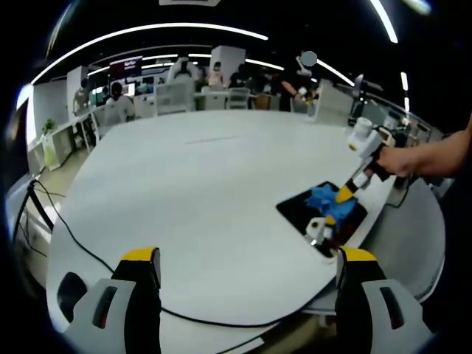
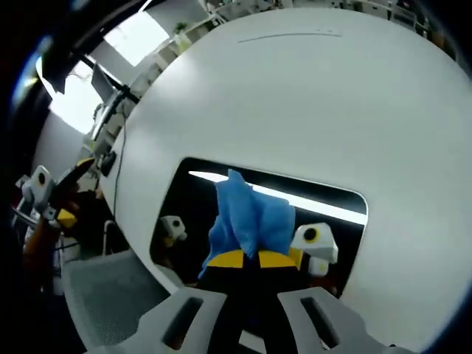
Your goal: Wipe the mirror surface with the cleaning cloth until all visible marks leave the cleaned area.
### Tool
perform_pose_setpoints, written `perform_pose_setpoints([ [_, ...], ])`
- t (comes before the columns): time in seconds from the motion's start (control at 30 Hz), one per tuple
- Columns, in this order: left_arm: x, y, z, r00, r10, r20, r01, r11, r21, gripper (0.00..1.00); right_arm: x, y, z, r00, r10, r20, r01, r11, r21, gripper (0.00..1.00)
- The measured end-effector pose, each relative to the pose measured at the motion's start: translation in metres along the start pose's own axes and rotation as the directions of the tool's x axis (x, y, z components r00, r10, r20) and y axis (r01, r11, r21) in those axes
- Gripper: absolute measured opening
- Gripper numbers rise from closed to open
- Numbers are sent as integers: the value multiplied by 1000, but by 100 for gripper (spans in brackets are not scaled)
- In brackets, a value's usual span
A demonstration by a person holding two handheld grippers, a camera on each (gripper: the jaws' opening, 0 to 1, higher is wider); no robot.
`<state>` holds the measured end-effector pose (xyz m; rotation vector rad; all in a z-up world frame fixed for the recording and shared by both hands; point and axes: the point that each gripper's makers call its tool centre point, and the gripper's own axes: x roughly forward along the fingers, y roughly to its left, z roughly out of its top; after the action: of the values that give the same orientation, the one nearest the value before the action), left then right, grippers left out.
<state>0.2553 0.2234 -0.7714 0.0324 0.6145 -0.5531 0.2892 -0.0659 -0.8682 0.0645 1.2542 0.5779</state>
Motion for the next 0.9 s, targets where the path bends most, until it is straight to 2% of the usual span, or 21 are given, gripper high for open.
perform_pose_setpoints([
  [0.53, -1, -4, -4, 1000, 2, 3, -2, 1000, -9, 100, -28, -58, -17, 996, -87, 2, 86, 993, 80, 0],
  [0.9, 4, -7, -1, 1000, -5, 7, 5, 1000, -5, 100, -29, -63, -18, 993, -117, -10, 117, 992, 55, 0],
])
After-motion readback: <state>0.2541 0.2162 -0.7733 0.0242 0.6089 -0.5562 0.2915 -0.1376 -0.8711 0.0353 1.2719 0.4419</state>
